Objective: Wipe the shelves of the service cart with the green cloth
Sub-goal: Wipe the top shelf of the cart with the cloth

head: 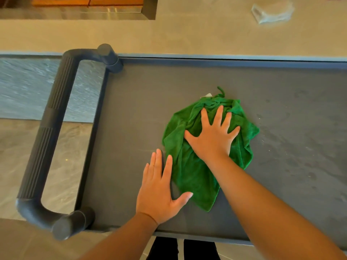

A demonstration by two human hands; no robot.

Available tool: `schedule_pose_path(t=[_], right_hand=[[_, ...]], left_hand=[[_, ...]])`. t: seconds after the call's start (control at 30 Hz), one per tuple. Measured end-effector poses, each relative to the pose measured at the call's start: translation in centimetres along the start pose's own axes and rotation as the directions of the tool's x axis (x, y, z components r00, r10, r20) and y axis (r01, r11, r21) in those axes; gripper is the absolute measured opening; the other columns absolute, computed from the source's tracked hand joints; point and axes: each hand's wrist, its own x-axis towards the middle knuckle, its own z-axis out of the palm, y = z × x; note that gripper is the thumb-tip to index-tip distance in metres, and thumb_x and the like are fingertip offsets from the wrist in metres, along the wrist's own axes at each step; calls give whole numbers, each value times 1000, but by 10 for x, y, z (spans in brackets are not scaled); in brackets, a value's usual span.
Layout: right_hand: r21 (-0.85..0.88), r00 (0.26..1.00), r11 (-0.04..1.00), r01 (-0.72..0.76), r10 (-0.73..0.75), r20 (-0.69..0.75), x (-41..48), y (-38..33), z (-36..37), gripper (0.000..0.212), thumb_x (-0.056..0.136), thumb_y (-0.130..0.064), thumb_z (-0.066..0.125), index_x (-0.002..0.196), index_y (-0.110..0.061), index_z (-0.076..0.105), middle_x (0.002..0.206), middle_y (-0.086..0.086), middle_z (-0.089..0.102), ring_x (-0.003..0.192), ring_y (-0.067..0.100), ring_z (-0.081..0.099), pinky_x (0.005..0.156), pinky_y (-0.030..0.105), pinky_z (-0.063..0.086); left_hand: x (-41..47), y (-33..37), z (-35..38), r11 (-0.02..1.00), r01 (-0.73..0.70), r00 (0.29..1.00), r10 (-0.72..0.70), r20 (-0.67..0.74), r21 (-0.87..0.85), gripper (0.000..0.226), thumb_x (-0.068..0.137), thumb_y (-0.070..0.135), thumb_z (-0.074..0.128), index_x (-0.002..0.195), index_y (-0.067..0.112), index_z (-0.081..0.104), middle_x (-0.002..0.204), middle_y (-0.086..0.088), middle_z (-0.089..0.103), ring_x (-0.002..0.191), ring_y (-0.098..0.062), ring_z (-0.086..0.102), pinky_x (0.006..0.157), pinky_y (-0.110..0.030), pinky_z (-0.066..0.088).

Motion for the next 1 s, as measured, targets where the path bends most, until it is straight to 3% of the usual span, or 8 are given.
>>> schedule_pose_path(t=[0.23, 0.4, 0.53, 0.67, 0.73, 0.8, 1.0], right_hand=[[34, 1000, 999, 11, -10, -17, 78, -16, -25, 98, 80, -88, 27, 159, -36, 0, 167, 13, -11, 151, 42, -9, 114, 71, 6], [0, 998, 999, 48, -48, -26, 100, -21, -29, 101, 78, -90, 26, 159, -34, 1, 167, 14, -9, 152, 41, -7, 115, 70, 8], [-60, 974, 973, 221, -223, -35, 73, -38, -16, 103, 75, -90, 23, 159, -33, 6, 167, 15, -6, 152, 40, -4, 116, 67, 9], [-87, 873, 872, 482, -486, -36, 15, -62, 3, 101, 71, -86, 27, 156, -33, 26, 166, 17, 9, 152, 40, 8, 114, 66, 15], [-109, 785, 778, 618, -618, 39, -8, -57, 8, 96, 75, -84, 22, 157, -34, 24, 167, 14, 7, 153, 37, 5, 115, 66, 15], [-100, 748, 741, 664, -658, 89, -18, -43, 8, 93, 77, -83, 19, 158, -37, 16, 168, 7, 0, 154, 32, -2, 117, 64, 11], [-72, 889, 887, 457, -451, 84, -46, 2, 12, 102, 72, -89, 23, 158, -37, 6, 168, -1, -8, 154, 27, -8, 120, 61, 7]], left_hand=[[1, -2, 2, 1000, 1, 1000, -1, -7, 9, 103, 86, 85, 36, 158, 18, 6, 166, -17, 8, 154, -27, -3, 119, -51, 15], [4, 0, 1, 1000, -11, 1000, 11, 12, 11, 108, 82, 88, 34, 159, 18, 2, 166, -18, 1, 154, -28, -8, 119, -52, 10], [2, -2, 0, 999, -29, 999, 29, -13, -21, 109, 82, 87, 32, 159, 18, -2, 166, -19, -5, 153, -30, -12, 120, -52, 7], [-1, -5, 1, 999, -10, 996, 6, -85, -39, 109, 84, 86, 30, 158, 14, -4, 164, -20, -9, 153, -32, -11, 122, -52, 2], [-1, -5, 2, 999, 9, 994, -14, -109, -43, 108, 85, 86, 28, 158, 11, -1, 164, -18, -10, 153, -33, -10, 122, -48, -3], [-1, -4, 1, 999, 21, 992, -26, -126, -42, 106, 86, 85, 27, 158, 11, 2, 164, -19, -9, 153, -33, -9, 122, -47, -5], [2, -4, 0, 995, 83, 989, -90, -118, -58, 103, 85, 86, 25, 157, 18, -5, 164, -13, -15, 153, -28, -16, 121, -45, -8]])
